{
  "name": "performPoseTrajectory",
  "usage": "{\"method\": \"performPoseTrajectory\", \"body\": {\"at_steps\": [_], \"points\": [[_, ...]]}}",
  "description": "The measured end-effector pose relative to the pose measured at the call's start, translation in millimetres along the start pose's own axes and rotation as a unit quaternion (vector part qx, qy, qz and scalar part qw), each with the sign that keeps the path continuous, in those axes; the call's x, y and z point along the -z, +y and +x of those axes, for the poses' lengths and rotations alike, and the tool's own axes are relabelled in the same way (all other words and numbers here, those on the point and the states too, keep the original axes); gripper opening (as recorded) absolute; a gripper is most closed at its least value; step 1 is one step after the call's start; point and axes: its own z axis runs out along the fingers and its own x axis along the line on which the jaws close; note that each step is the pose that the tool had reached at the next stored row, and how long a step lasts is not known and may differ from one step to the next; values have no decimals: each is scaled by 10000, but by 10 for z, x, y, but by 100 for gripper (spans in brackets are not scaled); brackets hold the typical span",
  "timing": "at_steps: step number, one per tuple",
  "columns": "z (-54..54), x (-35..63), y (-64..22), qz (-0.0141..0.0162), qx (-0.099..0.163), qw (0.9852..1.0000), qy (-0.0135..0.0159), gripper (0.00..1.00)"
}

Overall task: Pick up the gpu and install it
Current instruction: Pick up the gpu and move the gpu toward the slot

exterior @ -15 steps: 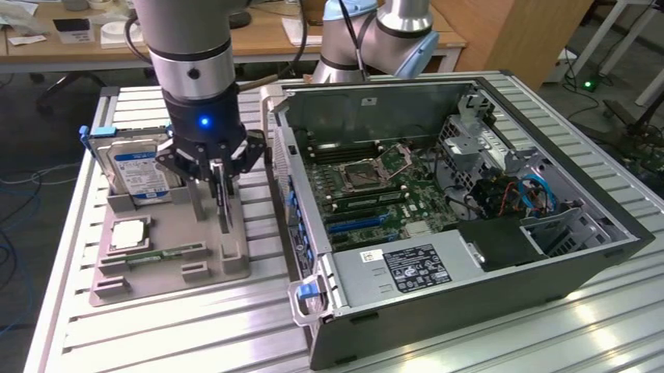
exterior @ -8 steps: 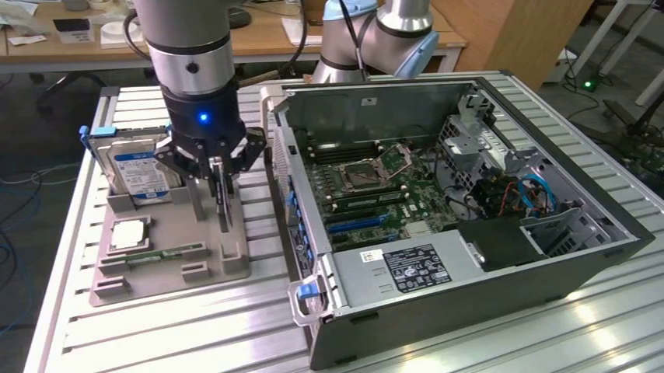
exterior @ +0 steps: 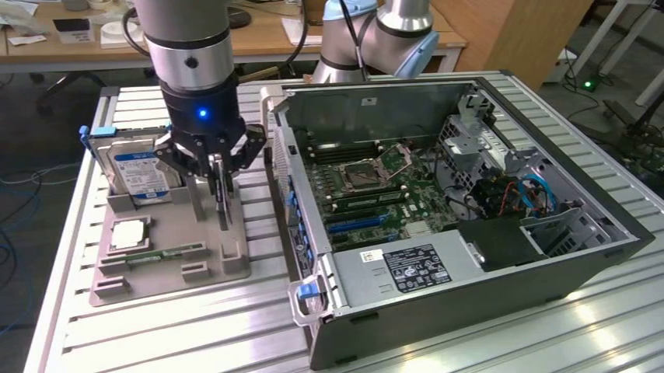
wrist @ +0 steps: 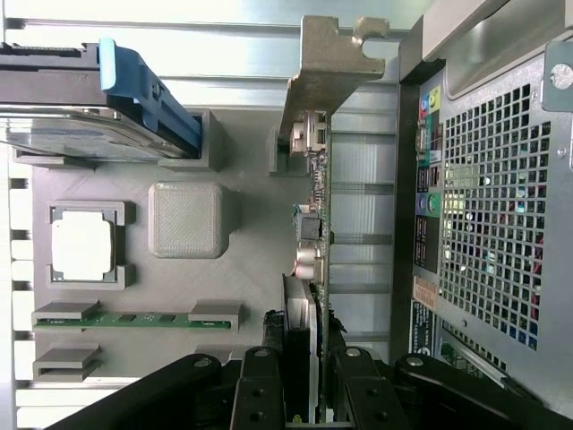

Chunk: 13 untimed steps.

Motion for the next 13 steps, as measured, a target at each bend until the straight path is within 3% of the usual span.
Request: {"method": "performPoseTrajectory", "body": {"at_steps": [13], "points": [[0, 21, 0, -1, 0, 10000, 0, 27]]}}
